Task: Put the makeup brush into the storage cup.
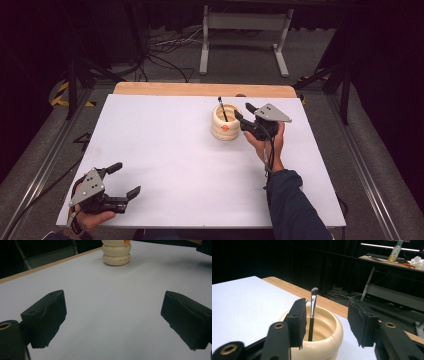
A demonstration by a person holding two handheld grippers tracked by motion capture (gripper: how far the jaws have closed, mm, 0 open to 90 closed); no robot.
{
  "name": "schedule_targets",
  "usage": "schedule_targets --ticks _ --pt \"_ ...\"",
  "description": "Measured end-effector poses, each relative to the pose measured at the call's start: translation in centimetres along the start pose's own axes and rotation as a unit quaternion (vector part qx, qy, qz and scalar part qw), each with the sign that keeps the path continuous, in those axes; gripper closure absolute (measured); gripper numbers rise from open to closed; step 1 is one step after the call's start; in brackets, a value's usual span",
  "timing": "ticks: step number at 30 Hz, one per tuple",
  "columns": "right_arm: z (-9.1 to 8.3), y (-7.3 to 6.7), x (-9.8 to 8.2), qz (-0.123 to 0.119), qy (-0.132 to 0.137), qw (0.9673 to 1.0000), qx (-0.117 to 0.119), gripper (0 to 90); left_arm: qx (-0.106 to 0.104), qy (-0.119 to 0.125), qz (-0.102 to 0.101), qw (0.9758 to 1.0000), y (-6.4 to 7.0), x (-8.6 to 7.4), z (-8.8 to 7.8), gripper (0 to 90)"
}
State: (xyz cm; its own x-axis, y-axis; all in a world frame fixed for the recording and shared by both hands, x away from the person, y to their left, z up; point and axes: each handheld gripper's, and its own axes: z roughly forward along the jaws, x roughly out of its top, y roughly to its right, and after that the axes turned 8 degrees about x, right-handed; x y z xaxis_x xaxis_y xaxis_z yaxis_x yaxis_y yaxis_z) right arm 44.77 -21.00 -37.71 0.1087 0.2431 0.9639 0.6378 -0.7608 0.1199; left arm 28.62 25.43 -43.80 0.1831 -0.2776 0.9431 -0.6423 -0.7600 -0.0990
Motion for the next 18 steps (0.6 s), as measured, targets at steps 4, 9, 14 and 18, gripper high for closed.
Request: schedule_targets --ticks 4,9,14,18 --pt "-0.2 -0.1 0.1 -0.002 0.000 1.0000 -0.001 45.3 0.001 0.000 0.000 1.0000 0.0 0.0 0.0 7.1" --pt "-0.5 -0.5 0.3 -0.014 -0.004 0.9999 -0.003 38.9 0.001 -0.001 0.000 1.0000 0.0 0.0 0.0 7.1" --pt "-0.7 -0.9 0.4 -0.021 -0.006 0.9997 -0.006 32.4 0.001 -0.001 0.002 1.0000 0.0 0.0 0.0 7.1" --pt "-1.0 -1.2 0.5 -0.031 -0.006 0.9995 -0.008 27.6 0.001 -0.001 0.001 1.0000 0.0 0.0 0.0 7.1"
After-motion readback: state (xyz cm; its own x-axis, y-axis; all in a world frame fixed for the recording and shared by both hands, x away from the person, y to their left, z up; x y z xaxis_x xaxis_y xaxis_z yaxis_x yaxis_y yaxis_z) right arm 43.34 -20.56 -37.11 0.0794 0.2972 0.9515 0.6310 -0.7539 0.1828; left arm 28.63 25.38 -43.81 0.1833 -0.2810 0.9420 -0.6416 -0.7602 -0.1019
